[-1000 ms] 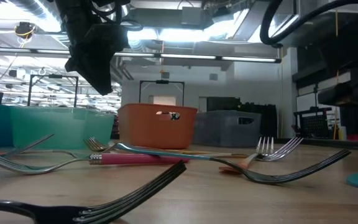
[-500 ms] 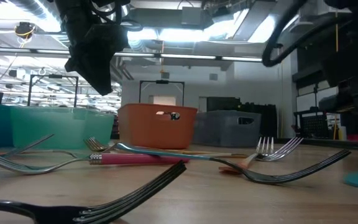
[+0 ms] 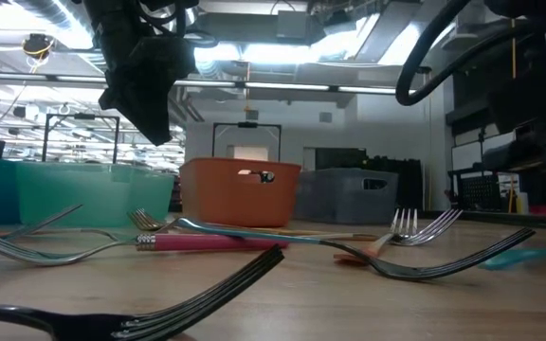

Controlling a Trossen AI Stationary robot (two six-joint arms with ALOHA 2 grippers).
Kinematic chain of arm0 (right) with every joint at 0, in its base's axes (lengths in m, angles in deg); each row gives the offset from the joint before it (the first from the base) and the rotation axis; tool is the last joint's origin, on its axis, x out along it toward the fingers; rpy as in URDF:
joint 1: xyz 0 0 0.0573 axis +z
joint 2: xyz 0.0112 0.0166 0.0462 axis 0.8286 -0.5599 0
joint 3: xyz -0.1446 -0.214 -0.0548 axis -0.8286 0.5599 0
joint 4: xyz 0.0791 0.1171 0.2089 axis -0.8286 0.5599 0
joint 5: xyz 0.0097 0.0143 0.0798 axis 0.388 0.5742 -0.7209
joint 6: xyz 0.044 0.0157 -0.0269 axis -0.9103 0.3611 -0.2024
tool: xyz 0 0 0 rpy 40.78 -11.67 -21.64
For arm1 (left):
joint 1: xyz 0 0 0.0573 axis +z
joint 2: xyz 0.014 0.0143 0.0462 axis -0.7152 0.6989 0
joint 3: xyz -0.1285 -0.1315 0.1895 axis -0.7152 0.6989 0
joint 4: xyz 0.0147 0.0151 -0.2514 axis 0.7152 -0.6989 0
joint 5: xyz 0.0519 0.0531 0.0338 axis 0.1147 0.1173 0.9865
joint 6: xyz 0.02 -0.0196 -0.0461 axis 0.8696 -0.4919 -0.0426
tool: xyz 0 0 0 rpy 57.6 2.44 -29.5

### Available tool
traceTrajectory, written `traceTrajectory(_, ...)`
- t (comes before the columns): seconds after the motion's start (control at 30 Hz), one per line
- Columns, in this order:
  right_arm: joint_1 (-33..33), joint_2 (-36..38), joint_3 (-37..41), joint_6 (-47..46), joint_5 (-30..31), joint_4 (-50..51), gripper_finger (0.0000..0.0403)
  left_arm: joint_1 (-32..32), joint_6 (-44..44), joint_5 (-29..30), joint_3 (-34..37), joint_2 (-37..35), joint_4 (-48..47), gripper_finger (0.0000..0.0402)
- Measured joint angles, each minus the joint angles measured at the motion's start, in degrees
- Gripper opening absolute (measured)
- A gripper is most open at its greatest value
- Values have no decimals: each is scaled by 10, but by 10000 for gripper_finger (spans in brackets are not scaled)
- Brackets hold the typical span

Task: Sort silverware by color (type)
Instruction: Put the blue fork into the black bin

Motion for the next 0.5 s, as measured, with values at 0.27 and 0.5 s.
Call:
traceTrajectory(0.27, 0, 9, -7, 66, 2, 27, 4, 0, -1, 0, 0, 0, 0, 79)
traceTrajectory(0.5, 1, 10, -55, 158, 74, 164, 3, 0, 0, -6, 0, 0, 40, 79)
